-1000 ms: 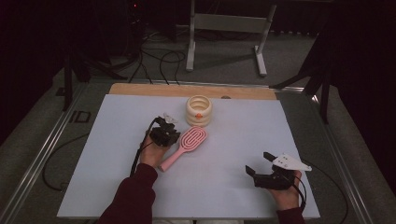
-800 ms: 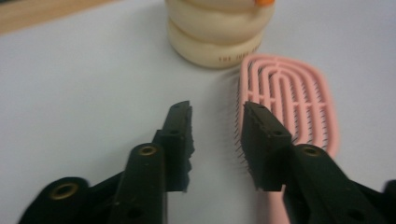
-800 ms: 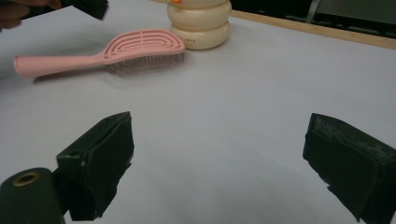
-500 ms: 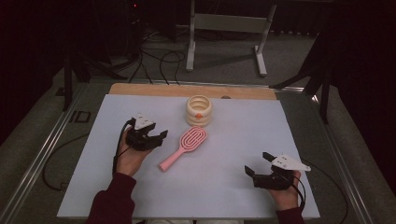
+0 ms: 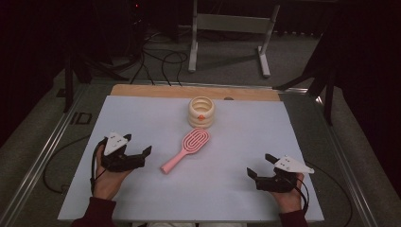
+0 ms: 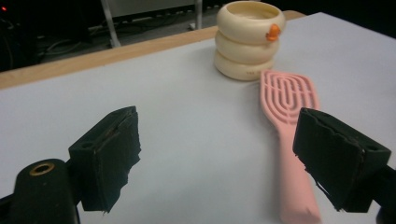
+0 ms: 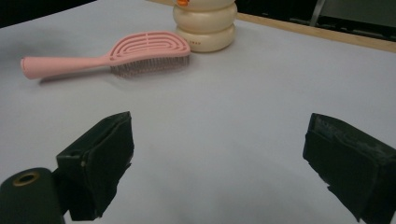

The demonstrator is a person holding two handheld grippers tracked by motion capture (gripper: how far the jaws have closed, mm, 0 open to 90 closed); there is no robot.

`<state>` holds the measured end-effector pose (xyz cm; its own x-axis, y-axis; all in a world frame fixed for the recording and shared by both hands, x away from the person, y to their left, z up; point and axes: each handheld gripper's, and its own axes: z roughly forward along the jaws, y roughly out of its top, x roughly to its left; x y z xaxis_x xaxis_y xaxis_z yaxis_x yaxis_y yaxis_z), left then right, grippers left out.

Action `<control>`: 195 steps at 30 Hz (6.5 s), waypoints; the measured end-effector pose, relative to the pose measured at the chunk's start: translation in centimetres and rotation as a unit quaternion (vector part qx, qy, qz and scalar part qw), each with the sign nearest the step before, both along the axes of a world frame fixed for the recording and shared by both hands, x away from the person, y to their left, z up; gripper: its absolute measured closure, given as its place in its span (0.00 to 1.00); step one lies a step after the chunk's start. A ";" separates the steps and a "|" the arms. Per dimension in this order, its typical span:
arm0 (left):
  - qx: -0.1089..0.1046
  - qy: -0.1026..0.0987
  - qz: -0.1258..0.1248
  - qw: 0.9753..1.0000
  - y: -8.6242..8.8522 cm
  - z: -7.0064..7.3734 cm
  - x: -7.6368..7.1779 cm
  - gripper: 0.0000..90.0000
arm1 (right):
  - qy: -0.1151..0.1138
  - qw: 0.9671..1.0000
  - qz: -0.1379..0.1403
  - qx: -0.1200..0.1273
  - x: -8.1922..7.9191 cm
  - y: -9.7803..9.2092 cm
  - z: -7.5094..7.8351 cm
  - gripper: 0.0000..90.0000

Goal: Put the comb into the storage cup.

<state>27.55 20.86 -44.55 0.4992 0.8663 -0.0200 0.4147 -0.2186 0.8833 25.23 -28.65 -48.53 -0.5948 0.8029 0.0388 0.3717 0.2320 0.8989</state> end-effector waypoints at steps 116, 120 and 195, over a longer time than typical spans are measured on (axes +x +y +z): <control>0.194 0.196 -0.091 0.957 -12.2 -3.0 7.7 0.04 | -0.012 1.000 0.015 0.011 -0.1 0.4 -0.8 0.10; 0.198 0.203 -0.093 0.954 -12.6 -3.4 8.0 0.04 | -0.012 1.000 0.016 0.011 0.0 0.3 -0.8 0.10; 0.175 0.290 -0.120 0.933 -14.0 -5.0 9.3 0.77 | -0.006 1.000 0.011 -0.005 0.2 0.3 -1.1 0.10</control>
<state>36.82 6.89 -49.51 0.6724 0.7355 -0.0830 0.7029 -0.5993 0.3830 25.41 -28.35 -49.66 -0.6126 0.7901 0.0236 0.3560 0.2492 0.9007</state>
